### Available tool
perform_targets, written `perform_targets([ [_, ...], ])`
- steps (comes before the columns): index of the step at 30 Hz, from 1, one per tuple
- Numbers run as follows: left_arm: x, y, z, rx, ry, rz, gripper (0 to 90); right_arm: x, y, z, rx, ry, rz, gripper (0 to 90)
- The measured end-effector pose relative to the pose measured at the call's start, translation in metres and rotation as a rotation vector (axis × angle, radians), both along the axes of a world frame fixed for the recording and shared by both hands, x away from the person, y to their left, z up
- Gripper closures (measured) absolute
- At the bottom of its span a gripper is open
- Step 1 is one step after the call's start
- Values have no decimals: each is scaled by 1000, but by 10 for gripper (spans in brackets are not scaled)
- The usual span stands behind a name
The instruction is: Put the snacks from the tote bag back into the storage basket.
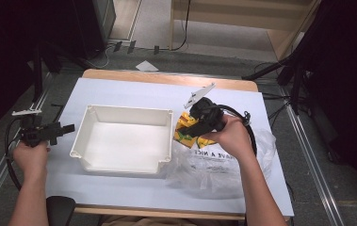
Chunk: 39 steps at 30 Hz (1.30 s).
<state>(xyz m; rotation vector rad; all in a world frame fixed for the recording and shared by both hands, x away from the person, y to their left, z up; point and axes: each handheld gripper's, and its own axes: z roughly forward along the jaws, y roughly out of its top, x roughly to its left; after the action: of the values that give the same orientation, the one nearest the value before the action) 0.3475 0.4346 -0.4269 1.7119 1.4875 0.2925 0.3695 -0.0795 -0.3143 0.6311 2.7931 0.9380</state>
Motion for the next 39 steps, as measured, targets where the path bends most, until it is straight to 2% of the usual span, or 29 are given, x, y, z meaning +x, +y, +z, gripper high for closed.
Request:
perform_targets([
  [6,0,0,0,0,1,1,223,2,8,7,15,-7,25,535],
  [10,0,0,0,-2,-1,0,223,4,20,12,26,-8,49,535],
  [18,0,0,0,-3,-3,0,223,7,37,13,30,-5,80,535],
  [27,0,0,0,-5,-5,0,223,10,54,11,29,4,98,535],
  [31,0,0,0,-7,-6,-1,223,13,63,5,38,11,116,535],
  [39,0,0,0,-9,-8,-2,224,15,80,-4,22,24,151,535],
])
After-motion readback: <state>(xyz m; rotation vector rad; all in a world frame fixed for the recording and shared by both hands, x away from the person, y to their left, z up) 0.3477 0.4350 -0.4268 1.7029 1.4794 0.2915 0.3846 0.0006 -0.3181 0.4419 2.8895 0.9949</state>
